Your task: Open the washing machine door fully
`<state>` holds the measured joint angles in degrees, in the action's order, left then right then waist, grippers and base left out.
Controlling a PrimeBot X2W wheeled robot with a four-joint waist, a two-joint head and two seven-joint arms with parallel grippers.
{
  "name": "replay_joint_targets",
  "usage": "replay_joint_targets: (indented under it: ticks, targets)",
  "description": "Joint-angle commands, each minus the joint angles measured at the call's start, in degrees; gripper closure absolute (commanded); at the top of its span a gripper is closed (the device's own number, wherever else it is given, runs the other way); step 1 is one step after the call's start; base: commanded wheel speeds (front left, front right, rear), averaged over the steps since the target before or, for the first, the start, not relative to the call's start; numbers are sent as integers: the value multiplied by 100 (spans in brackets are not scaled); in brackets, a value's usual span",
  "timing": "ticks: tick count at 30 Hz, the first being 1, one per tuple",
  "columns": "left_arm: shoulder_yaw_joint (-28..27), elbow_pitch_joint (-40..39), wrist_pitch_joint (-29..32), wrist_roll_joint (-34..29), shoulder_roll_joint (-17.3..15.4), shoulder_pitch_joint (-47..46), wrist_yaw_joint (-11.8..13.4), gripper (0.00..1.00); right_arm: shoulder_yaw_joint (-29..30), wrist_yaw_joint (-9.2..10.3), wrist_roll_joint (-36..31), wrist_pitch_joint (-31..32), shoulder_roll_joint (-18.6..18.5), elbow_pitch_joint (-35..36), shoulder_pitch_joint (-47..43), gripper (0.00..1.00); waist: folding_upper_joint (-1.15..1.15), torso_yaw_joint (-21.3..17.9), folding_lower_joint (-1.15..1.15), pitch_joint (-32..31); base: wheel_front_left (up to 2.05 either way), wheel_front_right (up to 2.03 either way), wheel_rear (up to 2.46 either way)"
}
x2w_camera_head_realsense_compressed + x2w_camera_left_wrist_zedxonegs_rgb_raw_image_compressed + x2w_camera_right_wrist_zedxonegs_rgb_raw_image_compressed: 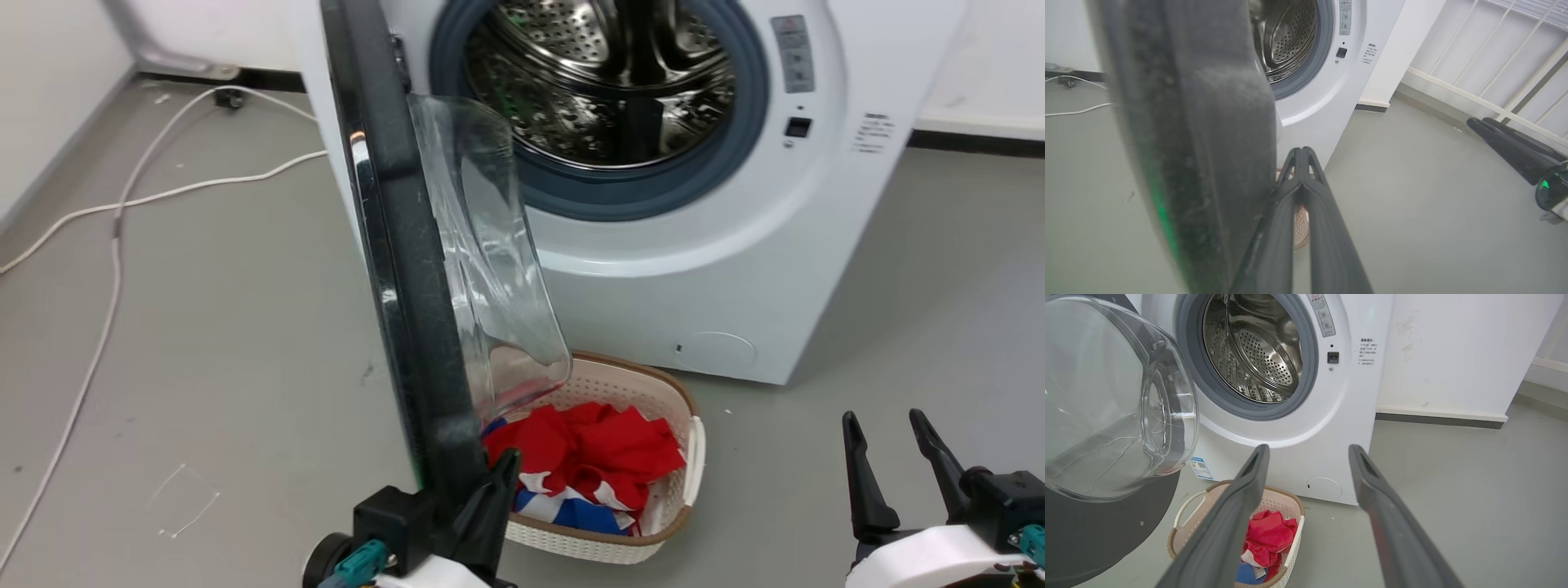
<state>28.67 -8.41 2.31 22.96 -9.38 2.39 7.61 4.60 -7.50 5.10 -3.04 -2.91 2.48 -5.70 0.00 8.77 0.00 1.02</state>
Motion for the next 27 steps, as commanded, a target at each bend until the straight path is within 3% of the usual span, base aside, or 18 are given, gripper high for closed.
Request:
replay_joint_targets:
  ticks: [1,14,21,27]
  targets:
    - [-157,-28,-54,13,-88,62,104,100,3,1,23,6,7,39,-63,0,0,223,0,-48,0,0,0]
    - [-883,-220,-374,127,-408,77,394,100,87,1,-173,-18,6,266,-12,0,0,913,0,56,0,0,0]
    - [-1676,-48,-598,587,-690,-120,334,100,120,1,-196,21,6,393,127,0,0,991,0,211,0,0,0]
    - [-2411,375,-872,1065,-989,-441,119,100,121,1,-202,36,6,448,275,0,0,941,0,485,0,0,0]
